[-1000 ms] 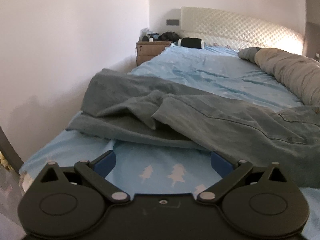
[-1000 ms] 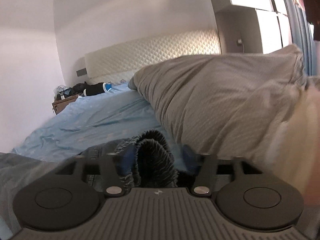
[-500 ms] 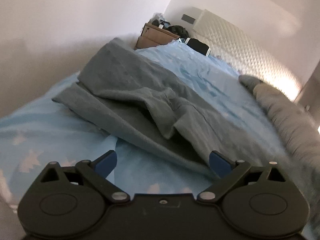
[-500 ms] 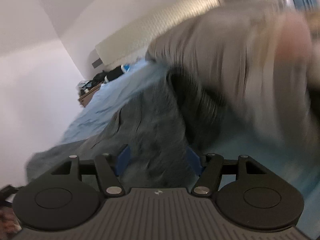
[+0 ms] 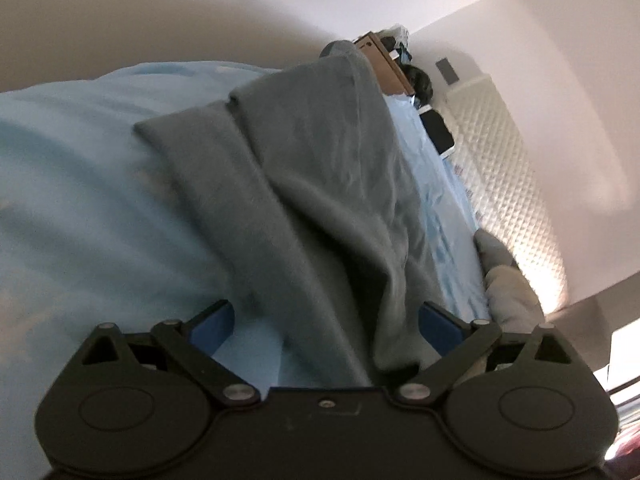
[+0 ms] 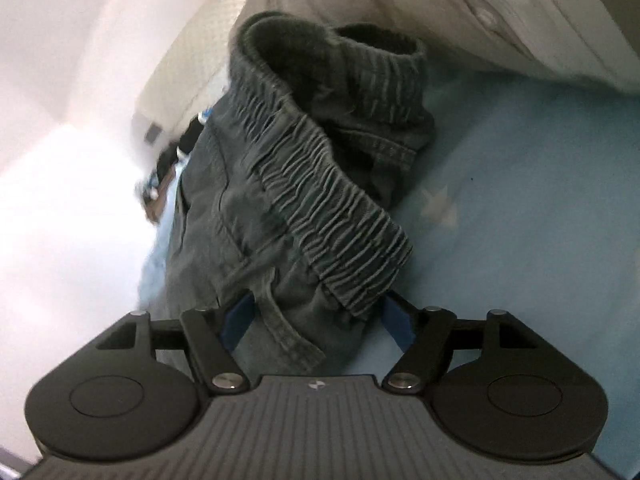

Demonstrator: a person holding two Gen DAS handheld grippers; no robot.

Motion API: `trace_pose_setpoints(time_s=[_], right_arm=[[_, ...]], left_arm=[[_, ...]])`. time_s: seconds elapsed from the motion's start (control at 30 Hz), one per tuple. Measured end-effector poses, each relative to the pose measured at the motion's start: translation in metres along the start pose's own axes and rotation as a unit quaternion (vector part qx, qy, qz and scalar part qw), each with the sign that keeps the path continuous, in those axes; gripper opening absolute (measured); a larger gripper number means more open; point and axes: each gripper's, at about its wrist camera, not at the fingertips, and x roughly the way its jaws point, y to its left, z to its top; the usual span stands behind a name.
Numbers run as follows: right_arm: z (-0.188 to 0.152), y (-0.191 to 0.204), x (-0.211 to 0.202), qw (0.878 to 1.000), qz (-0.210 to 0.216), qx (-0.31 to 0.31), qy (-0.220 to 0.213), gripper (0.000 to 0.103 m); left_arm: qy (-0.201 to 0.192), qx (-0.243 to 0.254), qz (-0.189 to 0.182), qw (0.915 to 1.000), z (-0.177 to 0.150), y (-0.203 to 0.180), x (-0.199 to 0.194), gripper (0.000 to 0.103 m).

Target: Fold clothes

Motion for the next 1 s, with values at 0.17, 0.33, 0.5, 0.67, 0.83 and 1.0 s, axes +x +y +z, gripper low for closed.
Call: trace_pose_setpoints(time_s=[0.17, 0.33, 0.5, 0.67, 0.83, 1.0], right_arm=[[0.005, 0.0, 0.014, 0.999, -0.015, 0.031, -0.02, 0.065], [0.014, 0.019, 0.012, 0.997, -0.03, 0.036, -0.056, 0.032], [0.033, 0.053, -0.005, 0.993, -0.034, -0.006, -0.113, 0.023], [0.064, 0.083, -0.019, 0.988, -0.002, -0.045, -0.145, 0.02], [0.083, 0.078, -0.025, 0.987, 0.023, -0.056, -0.151, 0.02], [0.068, 0.048, -0.008, 0.992, 0.009, -0.021, -0.127, 0.02]], left_arm=[[-0.024, -0.008, 0.025, 0.9994, 0.025, -0.002, 0.018, 0.075], [-0.042, -0.053, 0.033, 0.9971, 0.042, 0.016, 0.01, 0.017], [-0.082, -0.024, 0.0, 0.9964, 0.045, -0.008, -0.031, 0.008], [-0.102, 0.042, -0.006, 0.9939, 0.056, -0.054, -0.077, 0.007], [-0.091, 0.073, -0.007, 0.9931, 0.049, -0.053, -0.114, 0.008], [-0.048, 0.064, 0.007, 0.9968, 0.019, -0.009, -0.122, 0.013]])
